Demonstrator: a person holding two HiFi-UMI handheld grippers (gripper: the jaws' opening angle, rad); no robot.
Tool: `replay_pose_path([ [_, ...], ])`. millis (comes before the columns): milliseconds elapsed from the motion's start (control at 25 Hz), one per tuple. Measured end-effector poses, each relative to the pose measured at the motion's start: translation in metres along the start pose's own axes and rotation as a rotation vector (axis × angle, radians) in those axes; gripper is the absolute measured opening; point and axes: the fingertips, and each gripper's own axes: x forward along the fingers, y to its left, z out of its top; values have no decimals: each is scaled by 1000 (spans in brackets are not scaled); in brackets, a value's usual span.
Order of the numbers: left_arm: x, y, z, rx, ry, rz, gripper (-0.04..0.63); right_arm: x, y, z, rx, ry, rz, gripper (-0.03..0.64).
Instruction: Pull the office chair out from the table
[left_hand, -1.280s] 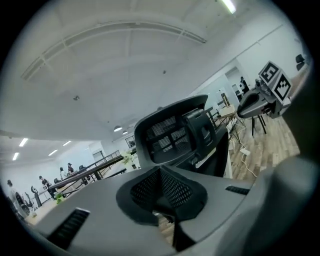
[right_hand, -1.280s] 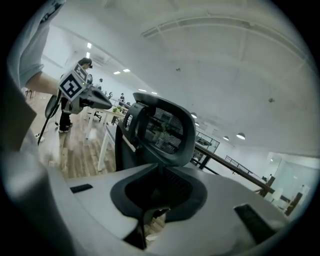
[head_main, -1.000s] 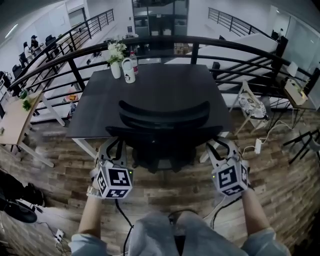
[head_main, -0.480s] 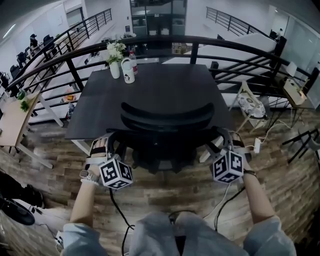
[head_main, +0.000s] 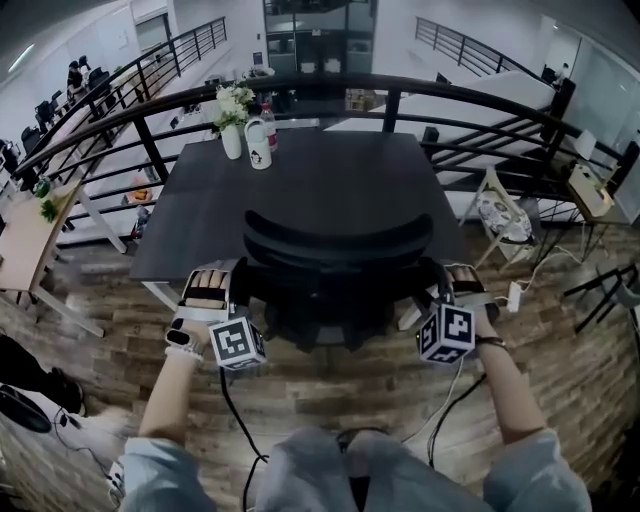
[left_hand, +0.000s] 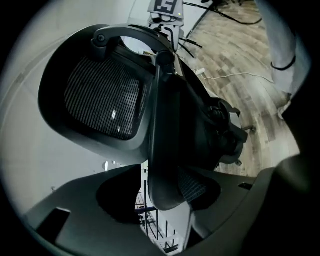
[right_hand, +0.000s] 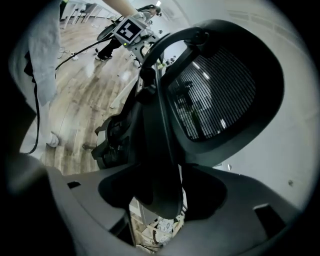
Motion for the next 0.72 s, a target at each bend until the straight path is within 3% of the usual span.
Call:
replay_pose_path([
  [240, 13, -4, -5, 40, 58, 17, 207, 7, -4, 1, -27, 0, -26, 233],
  [360, 11, -8, -3, 33, 71, -35, 206, 7, -6, 1, -28, -6, -50, 207],
  [720, 10, -7, -5, 17, 85, -7, 204, 7, -3, 0, -67, 32, -61, 198],
])
